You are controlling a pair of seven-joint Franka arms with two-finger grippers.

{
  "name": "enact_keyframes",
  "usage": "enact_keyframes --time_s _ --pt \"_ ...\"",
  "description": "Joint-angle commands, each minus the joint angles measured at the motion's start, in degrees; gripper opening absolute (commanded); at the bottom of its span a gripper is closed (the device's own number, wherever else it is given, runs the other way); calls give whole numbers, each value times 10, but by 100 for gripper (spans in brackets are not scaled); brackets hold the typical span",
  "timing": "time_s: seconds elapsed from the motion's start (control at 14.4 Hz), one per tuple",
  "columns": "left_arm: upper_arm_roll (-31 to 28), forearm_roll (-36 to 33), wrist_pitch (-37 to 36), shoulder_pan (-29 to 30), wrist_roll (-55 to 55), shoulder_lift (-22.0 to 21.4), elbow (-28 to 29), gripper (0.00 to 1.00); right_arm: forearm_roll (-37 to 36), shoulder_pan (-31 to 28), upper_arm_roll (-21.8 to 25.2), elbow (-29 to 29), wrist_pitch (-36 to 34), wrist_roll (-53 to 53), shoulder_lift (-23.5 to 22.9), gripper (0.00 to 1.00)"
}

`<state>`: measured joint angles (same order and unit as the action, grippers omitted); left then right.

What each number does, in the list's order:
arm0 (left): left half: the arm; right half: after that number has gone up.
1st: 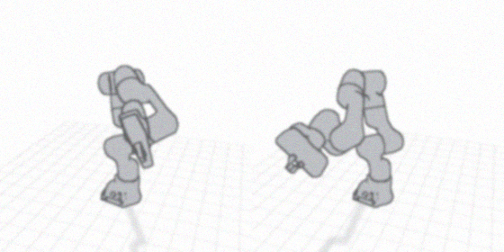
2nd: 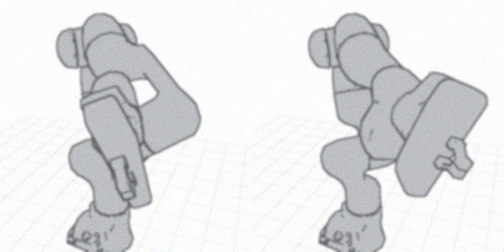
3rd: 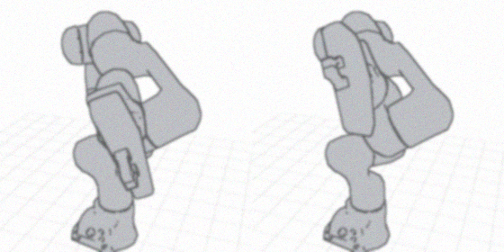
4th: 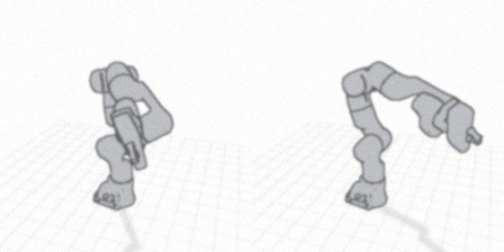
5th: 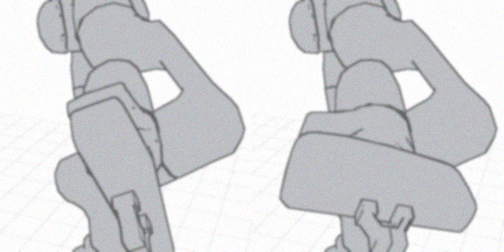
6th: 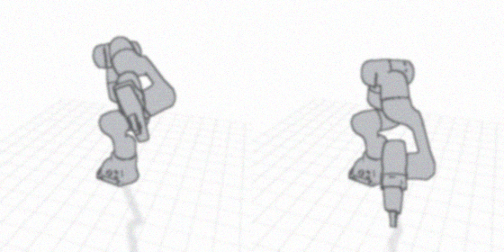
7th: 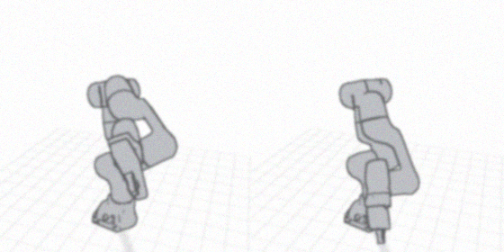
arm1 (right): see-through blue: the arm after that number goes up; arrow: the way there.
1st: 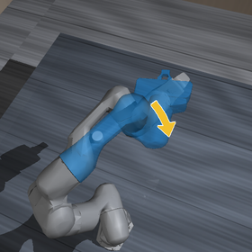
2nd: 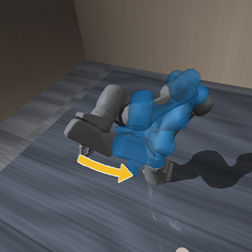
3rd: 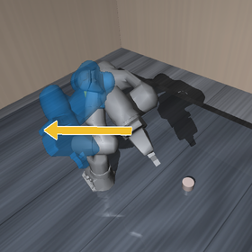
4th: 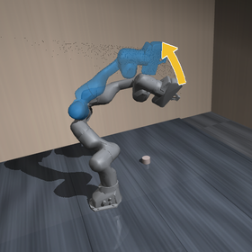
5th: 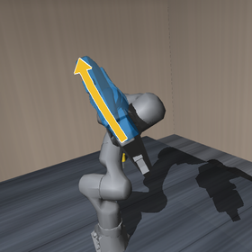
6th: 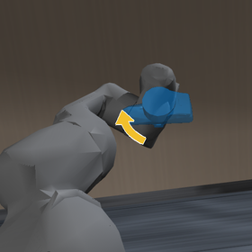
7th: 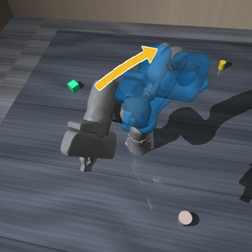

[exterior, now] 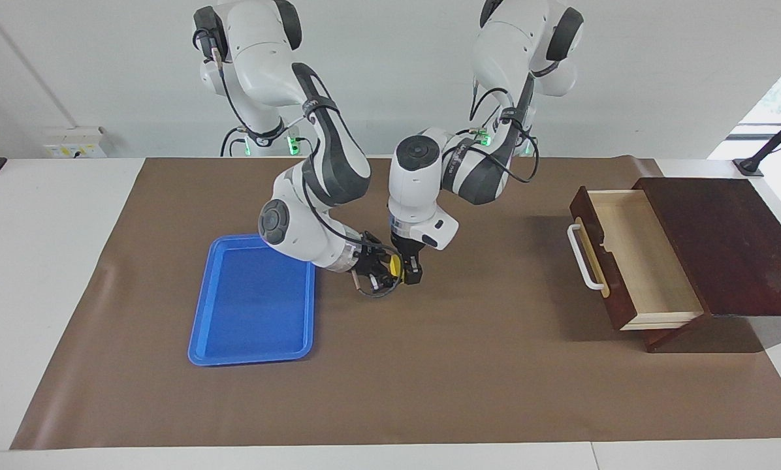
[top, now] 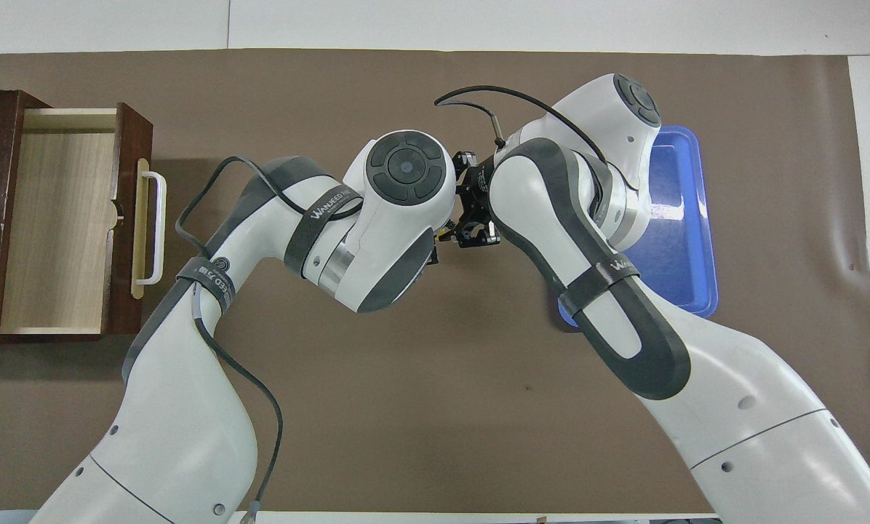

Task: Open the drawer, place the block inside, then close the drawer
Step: 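Carry the cube into the open drawer with the left gripper while the right gripper withdraws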

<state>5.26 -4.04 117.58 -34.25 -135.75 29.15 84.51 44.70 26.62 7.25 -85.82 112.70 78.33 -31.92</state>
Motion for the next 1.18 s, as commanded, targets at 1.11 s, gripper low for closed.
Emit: enact_keyframes --time_s 1.11 --pt "-10 -4 -231 225 259 -177 7 0 -252 -116 7 3 -138 -169 140 100"
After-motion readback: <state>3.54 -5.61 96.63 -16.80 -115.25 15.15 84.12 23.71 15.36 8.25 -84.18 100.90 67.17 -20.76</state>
